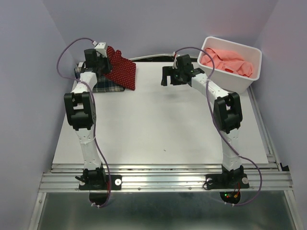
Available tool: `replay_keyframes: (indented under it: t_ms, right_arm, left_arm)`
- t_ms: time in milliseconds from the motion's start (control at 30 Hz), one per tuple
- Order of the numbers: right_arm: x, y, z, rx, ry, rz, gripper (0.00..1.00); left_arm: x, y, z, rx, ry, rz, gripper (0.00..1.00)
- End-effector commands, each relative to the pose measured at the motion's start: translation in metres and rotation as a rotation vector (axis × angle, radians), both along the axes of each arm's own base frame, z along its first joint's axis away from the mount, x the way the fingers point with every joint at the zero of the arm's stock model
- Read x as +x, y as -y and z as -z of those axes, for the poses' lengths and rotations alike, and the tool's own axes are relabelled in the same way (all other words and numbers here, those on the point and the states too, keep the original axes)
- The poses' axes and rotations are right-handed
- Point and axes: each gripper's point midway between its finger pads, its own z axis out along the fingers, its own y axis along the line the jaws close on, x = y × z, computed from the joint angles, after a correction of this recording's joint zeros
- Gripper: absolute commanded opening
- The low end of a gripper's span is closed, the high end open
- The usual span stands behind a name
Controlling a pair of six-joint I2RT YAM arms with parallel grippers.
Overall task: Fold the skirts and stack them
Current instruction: Neatly place the folded skirt to the corner
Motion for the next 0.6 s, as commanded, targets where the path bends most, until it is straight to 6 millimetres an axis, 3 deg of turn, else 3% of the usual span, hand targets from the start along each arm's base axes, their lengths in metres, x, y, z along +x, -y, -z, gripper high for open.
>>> replay_keyframes:
  t_ms: [0,200,467,567]
  right_arm:
    - [0.004,-0.002,-0.016,0.021,0.041,-0.009,1.0]
    - [0.004,-0.003,-0.014,0.025,0.032,-0.015,1.0]
    - [0.003,-0.003,-0.012,0.016,0.026,-0.022,1.0]
    - [0.003,-0.003,-0.01,0.013,0.022,-0.021,1.0]
  left_arm:
    - [-0.003,-0.023,-0.086,-0.013,0.169,-0.005,0.0]
    - [-0.002,-0.051,-0.092,-0.05,0.186,-0.029,0.0]
    - [-0.003,-0.088,-0.082,-0.144,0.173,-0.071,0.0]
    - [-0.004,-0.093,-0.079,-0.191,0.169,-0.064,0.0]
